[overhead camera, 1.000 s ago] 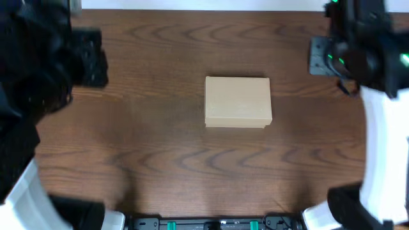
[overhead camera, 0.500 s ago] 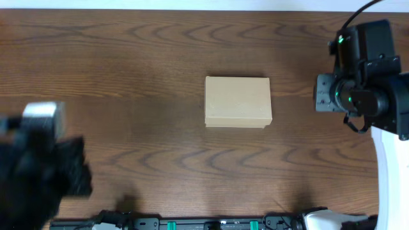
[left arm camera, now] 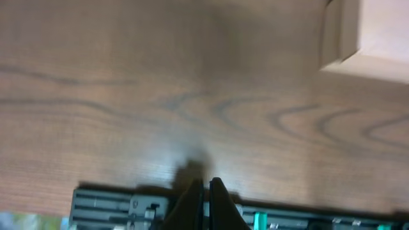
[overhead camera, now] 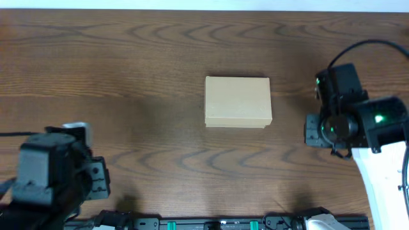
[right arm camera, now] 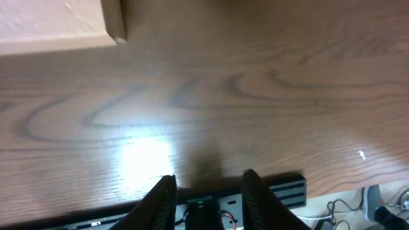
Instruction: Pack container
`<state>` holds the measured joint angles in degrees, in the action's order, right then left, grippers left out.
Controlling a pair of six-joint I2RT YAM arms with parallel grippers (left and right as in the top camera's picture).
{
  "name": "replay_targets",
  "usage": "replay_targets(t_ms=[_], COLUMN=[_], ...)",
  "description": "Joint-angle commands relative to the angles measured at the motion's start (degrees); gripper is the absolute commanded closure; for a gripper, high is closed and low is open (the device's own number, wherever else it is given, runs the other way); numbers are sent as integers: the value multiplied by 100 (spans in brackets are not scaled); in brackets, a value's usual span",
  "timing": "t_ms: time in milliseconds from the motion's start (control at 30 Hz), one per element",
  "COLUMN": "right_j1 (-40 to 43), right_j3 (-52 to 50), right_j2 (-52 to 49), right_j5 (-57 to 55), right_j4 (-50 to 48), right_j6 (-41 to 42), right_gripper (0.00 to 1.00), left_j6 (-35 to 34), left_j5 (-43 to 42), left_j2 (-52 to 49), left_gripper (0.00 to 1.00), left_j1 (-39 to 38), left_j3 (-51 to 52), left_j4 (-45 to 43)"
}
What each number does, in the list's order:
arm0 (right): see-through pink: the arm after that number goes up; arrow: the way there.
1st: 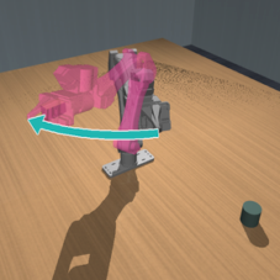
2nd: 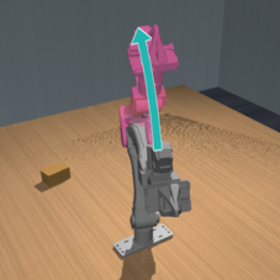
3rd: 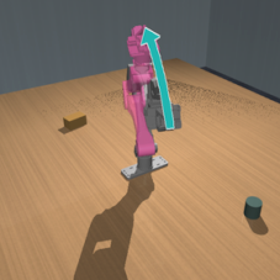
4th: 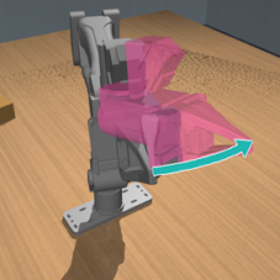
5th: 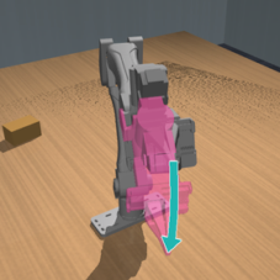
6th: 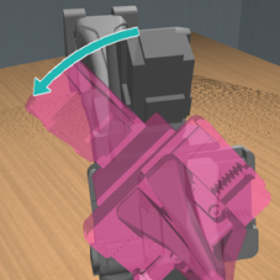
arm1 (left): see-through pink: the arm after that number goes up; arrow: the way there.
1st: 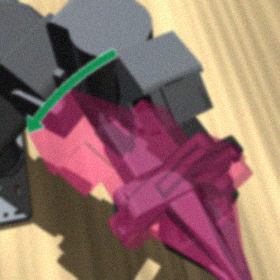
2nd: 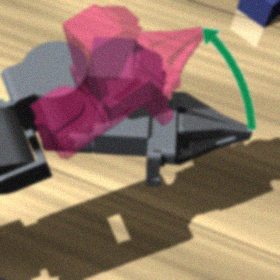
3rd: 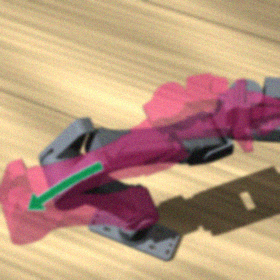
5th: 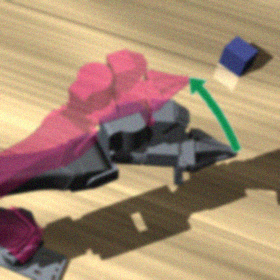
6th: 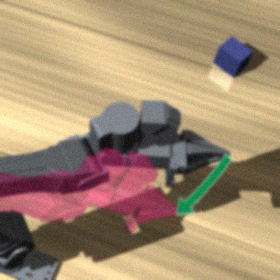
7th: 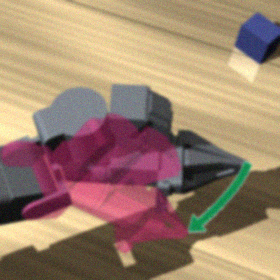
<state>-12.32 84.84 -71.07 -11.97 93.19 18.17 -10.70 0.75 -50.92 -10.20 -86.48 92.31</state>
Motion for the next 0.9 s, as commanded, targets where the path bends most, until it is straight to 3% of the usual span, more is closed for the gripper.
replay_targets(t_ms=[0, 233, 600, 800, 867], right_j1=[35, 28, 28, 28, 28], right_j3=[-396, -852, -1023, -1117, -1117], right_j2=[396, 1161, 2306, 2393, 2393], right_j5=[20, 225, 323, 273, 225], right_j4=[-55, 57, 350, 214, 195], right_j6=[267, 514, 833, 837, 837], right_gripper=[72, 68, 54, 21, 1], left_j6=[9, 168, 326, 321, 323], left_j5=[-24, -79, -411, -463, -459], left_j2=[76, 407, 1001, 1023, 1023], left_gripper=[94, 94, 94, 94, 88], left_j1=[-7, -7, -7, -7, -7], left_j3=[210, 271, 411, 605, 605], left_j4=[376, 417, 448, 446, 424])
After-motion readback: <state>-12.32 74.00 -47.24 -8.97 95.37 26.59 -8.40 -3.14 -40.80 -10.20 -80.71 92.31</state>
